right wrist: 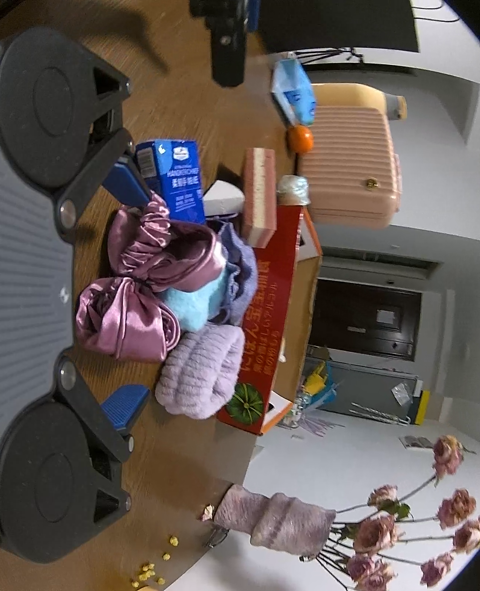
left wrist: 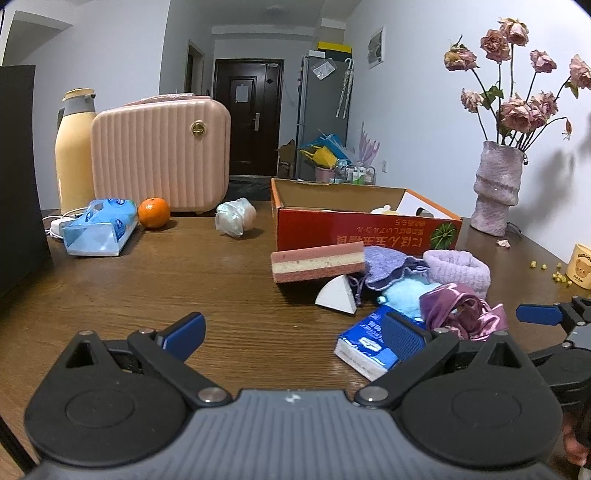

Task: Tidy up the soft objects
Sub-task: 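Grasp the pink satin scrunchie with the right tool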

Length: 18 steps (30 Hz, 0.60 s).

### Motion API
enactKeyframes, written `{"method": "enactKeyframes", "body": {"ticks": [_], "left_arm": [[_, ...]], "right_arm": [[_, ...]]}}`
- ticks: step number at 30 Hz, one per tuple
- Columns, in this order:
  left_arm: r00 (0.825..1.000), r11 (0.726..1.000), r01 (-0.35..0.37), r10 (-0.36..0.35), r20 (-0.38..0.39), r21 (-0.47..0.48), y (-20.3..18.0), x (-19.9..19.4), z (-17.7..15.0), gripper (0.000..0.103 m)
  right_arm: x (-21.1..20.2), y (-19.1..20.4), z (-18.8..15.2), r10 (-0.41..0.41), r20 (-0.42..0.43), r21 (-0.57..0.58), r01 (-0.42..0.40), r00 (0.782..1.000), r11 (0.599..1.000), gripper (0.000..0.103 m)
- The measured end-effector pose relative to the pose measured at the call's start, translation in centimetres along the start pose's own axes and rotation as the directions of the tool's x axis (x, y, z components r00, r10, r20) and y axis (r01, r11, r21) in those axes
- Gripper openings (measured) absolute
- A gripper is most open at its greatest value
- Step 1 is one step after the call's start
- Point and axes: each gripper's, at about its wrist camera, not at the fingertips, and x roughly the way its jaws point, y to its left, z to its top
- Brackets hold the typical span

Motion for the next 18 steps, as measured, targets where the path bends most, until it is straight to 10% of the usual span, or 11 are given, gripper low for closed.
{"method": "enactKeyframes", "body": {"ticks": [18], "left_arm": [[0.998,1.0,0.002,-0.003,-0.068,-0.013,0.9,1.3,-0.3,0.103]], "right_arm": [[4.5,-0.5,0.9,0.11,-0.093,0.031,-0.107,0.99,0.994,0.09]]}}
